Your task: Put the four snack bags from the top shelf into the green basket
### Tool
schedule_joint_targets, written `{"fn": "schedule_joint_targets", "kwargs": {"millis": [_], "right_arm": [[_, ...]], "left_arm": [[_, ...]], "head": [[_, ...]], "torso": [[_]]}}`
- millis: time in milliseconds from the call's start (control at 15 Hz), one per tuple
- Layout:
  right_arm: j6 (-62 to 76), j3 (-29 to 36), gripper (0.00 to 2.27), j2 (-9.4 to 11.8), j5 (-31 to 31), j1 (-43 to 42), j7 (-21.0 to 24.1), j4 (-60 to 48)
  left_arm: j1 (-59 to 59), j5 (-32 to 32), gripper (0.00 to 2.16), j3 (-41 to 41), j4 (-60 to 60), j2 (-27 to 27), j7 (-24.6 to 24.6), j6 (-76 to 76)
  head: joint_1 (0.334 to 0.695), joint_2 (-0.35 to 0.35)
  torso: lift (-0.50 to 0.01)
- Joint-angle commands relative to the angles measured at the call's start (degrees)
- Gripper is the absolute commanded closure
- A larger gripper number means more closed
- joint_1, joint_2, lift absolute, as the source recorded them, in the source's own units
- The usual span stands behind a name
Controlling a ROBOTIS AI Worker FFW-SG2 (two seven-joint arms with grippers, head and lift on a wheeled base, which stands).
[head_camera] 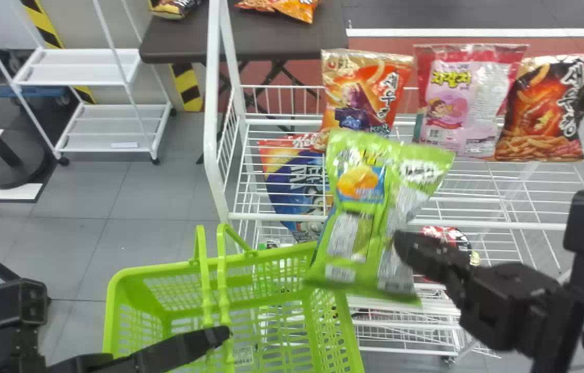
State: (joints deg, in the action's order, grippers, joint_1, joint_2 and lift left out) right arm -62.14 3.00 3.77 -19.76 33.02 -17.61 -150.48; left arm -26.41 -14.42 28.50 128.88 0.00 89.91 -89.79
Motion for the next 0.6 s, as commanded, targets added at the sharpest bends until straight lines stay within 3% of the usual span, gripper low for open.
{"fn": "schedule_joint_targets", "kwargs": {"millis": [0,267,467,533], "right_arm": [[-7.8,1.5,2.25,0.1,-3.3,0.6,-0.8,-2.9],[-18.5,2.1,2.25,0.4,-6.7,-0.2,-2.0,-4.6],[-21.5,-3.6,2.25,1.7,-6.1,-1.0,-2.3,-2.3],[-20.6,-6.4,2.25,2.0,-5.1,-1.7,-2.3,-0.5]], "left_arm": [[0.1,0.1,2.13,-0.2,-0.5,-0.1,0.7,-0.2],[1.4,0.2,2.13,-0.3,-1.9,-0.1,0.7,-0.2],[2.1,0.1,2.13,-0.6,-2.1,-0.1,0.7,-0.2],[2.2,0.1,2.13,-0.7,-2.1,-0.1,0.7,-0.2]], "head": [[0.695,0.096],[0.695,0.144],[0.695,0.187],[0.695,0.234]], "torso": [[0.0],[0.0],[0.0],[0.0]]}}
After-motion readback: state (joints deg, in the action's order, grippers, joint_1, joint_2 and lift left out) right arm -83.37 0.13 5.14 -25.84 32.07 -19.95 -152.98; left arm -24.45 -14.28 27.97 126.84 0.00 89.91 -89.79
